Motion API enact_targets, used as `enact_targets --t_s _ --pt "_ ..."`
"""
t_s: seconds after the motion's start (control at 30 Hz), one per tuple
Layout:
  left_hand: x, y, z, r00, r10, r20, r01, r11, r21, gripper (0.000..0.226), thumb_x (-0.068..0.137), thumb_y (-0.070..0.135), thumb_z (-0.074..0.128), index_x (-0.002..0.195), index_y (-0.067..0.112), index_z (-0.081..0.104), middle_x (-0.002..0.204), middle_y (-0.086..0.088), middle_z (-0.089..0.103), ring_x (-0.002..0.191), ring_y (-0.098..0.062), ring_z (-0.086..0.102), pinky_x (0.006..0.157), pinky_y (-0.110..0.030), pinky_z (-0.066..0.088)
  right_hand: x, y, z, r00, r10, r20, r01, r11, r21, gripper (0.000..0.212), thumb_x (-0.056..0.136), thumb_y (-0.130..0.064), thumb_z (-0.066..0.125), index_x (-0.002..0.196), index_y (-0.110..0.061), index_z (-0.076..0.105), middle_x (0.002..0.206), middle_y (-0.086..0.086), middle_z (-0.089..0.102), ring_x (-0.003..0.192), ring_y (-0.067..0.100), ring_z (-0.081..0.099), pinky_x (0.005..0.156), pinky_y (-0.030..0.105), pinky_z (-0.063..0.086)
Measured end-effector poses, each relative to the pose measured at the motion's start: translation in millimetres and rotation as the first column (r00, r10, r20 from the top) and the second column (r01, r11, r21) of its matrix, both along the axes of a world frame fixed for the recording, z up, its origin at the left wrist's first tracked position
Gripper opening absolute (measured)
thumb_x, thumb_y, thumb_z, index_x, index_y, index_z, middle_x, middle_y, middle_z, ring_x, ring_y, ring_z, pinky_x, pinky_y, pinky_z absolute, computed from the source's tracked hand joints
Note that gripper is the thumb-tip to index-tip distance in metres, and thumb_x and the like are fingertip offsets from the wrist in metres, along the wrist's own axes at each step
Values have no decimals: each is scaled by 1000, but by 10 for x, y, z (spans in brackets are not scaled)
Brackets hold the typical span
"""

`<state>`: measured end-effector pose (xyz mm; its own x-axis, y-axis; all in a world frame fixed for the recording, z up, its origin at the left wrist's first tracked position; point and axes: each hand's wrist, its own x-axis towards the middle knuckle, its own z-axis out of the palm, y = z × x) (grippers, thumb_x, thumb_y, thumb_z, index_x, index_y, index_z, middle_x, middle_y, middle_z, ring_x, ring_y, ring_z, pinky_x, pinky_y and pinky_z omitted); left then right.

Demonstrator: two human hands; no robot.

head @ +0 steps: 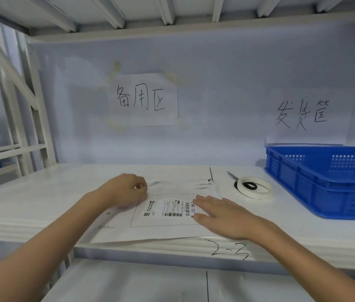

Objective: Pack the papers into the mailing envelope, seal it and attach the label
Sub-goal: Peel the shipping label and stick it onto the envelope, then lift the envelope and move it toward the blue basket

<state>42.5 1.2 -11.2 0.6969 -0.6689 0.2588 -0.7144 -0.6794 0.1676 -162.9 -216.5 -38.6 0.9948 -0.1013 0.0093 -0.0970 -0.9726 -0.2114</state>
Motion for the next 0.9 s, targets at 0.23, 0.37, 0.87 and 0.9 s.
enact_targets --t_s 0.23,0.37,0.87,0.9 --pt "217 -34 -225 987 162 8 -163 984 69 51 100 49 33 145 28 43 152 1 40 136 -26 37 109 -39 34 -33 8 19 999 3 38 -3 1000 10 61 98 -55 30 154 -32 19 162 -16 9 148 1 4 121 32 5" --pt "-212 112 -116 998 -2 -55 8 994 110 77 81 78 24 142 36 44 155 7 36 142 -20 29 115 -37 27 -17 2 11 999 -3 46 2 1000 25 61 98 -54 32 153 -32 20 162 -17 10 148 1 4 121 32 5" --pt "-1017 521 -327 966 -258 2 251 940 230 100 67 93 10 152 43 21 159 25 21 148 -2 18 120 -26 17 -69 -52 14 959 -173 224 89 936 340 37 83 -33 46 115 -34 65 125 -14 62 114 8 57 100 30 45" --pt "-1039 535 -311 963 -263 57 246 947 205 91 74 90 15 149 42 32 154 25 33 143 -2 30 116 -26 26 -82 -61 13 937 -203 285 82 919 386 29 86 -25 49 106 -31 68 114 -12 67 103 8 62 92 25 50"
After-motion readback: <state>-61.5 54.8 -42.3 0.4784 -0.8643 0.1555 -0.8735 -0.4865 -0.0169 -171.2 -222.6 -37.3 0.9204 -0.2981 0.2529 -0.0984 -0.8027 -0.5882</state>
